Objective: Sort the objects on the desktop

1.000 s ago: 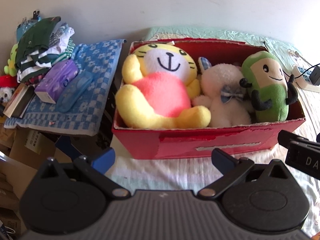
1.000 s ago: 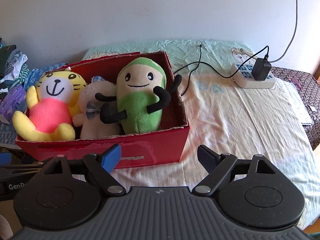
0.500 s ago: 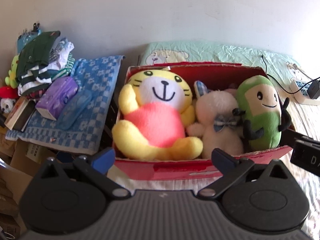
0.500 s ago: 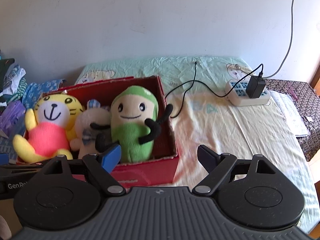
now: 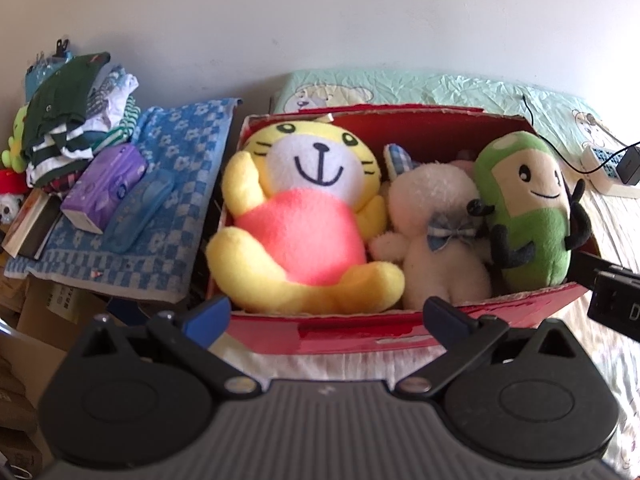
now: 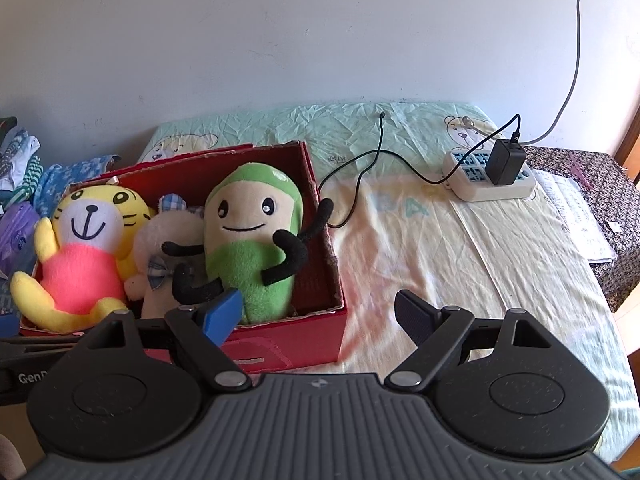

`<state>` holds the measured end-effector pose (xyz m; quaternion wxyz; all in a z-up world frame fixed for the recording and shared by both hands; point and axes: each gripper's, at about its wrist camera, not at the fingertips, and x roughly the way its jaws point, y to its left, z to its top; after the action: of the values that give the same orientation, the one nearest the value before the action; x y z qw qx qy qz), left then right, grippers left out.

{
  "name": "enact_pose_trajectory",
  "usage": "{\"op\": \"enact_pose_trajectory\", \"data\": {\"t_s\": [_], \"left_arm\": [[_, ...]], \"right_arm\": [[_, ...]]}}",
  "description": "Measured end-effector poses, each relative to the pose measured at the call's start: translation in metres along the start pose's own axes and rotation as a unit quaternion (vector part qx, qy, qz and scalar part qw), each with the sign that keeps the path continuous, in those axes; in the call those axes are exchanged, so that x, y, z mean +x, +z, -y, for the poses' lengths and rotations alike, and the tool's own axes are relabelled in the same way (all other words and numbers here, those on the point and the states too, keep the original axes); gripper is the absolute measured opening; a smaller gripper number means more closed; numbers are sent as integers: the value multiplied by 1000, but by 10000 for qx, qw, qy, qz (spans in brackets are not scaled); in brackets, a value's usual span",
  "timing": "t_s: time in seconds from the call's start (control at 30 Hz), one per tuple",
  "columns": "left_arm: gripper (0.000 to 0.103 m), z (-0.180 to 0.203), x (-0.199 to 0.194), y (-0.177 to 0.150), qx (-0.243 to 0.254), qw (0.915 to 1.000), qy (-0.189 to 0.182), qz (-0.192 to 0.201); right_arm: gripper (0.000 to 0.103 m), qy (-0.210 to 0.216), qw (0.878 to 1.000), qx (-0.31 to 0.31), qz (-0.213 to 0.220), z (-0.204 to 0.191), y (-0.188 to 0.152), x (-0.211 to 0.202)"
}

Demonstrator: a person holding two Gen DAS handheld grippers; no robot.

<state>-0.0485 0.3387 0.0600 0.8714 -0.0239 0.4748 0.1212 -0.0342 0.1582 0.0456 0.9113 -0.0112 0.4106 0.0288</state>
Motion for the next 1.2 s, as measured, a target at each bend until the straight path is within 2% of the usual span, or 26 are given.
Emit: {"op": "enact_pose_trajectory", "data": {"t_s": [0.17,0.6,0.9,1.2], "left_arm": [[102,-8,3,-2,-38,10000,-33,-56],[102,-19,2,-4,-136,9999,-93,-10],[102,-17,-7,-8,-99,9997,-155,135],[102,-15,-7,-15,-40,9999,-162,25]], "right_arm": [[85,9,9999,-121,-12,-8,0,1],[85,-288,9987,-418,97,-23,2,4],[85,-285,9985,-453,130,-26,3,3],[85,-192,9988,-449,63,-28,-1,0]]}}
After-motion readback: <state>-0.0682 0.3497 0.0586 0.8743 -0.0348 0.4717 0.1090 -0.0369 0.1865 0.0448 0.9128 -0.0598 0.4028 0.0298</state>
